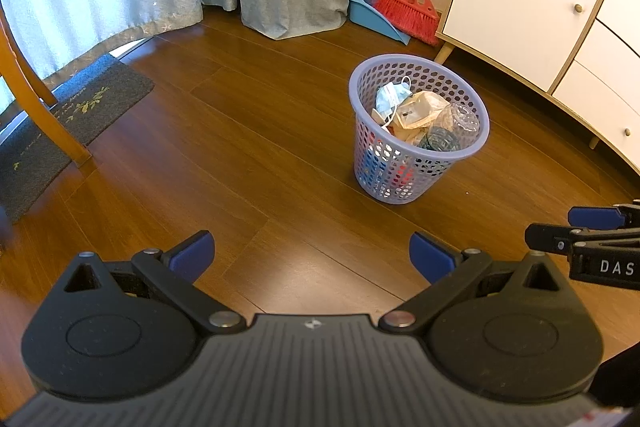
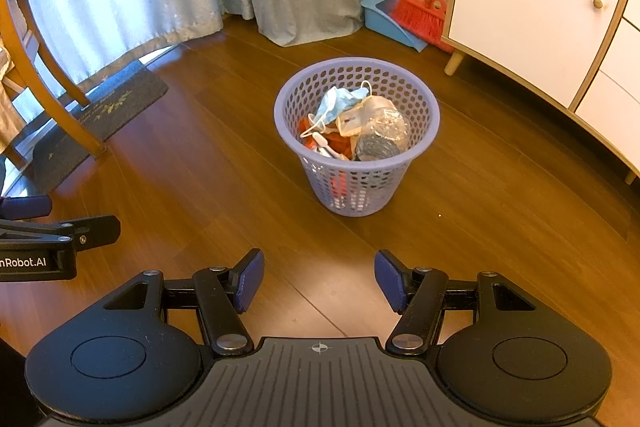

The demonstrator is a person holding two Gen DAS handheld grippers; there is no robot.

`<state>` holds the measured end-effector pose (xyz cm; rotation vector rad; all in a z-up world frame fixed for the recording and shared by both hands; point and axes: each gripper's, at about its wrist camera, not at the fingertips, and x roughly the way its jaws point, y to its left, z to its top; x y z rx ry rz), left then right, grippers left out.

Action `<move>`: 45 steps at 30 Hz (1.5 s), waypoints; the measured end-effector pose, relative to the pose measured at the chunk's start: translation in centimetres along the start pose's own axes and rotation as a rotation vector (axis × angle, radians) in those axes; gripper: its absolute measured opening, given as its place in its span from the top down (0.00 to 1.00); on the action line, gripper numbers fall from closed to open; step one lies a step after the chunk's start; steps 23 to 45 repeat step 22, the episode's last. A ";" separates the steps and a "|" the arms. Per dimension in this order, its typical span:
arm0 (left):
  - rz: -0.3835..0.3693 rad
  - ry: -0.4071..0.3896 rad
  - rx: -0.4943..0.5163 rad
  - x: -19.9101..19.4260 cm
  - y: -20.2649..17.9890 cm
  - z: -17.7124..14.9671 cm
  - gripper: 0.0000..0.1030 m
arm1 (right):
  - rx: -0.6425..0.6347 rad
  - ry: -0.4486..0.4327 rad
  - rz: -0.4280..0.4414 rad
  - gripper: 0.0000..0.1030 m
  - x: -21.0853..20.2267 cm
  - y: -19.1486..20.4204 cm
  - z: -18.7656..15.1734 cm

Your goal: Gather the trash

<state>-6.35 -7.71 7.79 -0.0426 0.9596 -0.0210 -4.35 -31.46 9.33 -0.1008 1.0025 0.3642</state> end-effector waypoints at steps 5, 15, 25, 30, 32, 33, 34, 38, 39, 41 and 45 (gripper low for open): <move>0.000 0.000 0.000 0.0 -0.1 0.0 0.01 | 0.003 0.000 0.000 0.43 0.0 0.0 0.0; 0.001 0.001 0.002 0.1 -0.3 -0.1 0.01 | 0.007 -0.002 0.004 0.43 0.0 0.2 0.1; -0.017 -0.022 -0.022 -0.1 -0.1 -0.2 0.01 | 0.014 -0.004 0.008 0.43 0.0 0.2 0.1; -0.017 -0.022 -0.022 -0.1 -0.1 -0.2 0.01 | 0.014 -0.004 0.008 0.43 0.0 0.2 0.1; -0.017 -0.022 -0.022 -0.1 -0.1 -0.2 0.01 | 0.014 -0.004 0.008 0.43 0.0 0.2 0.1; -0.017 -0.022 -0.022 -0.1 -0.1 -0.2 0.01 | 0.014 -0.004 0.008 0.43 0.0 0.2 0.1; -0.017 -0.022 -0.022 -0.1 -0.1 -0.2 0.01 | 0.014 -0.004 0.008 0.43 0.0 0.2 0.1; -0.017 -0.022 -0.022 -0.1 -0.1 -0.2 0.01 | 0.014 -0.004 0.008 0.43 0.0 0.2 0.1; -0.017 -0.022 -0.022 -0.1 -0.1 -0.2 0.01 | 0.014 -0.004 0.008 0.43 0.0 0.2 0.1; -0.017 -0.022 -0.022 -0.1 -0.1 -0.2 0.01 | 0.014 -0.004 0.008 0.43 0.0 0.2 0.1; -0.017 -0.022 -0.022 -0.1 -0.1 -0.2 0.01 | 0.014 -0.004 0.008 0.43 0.0 0.2 0.1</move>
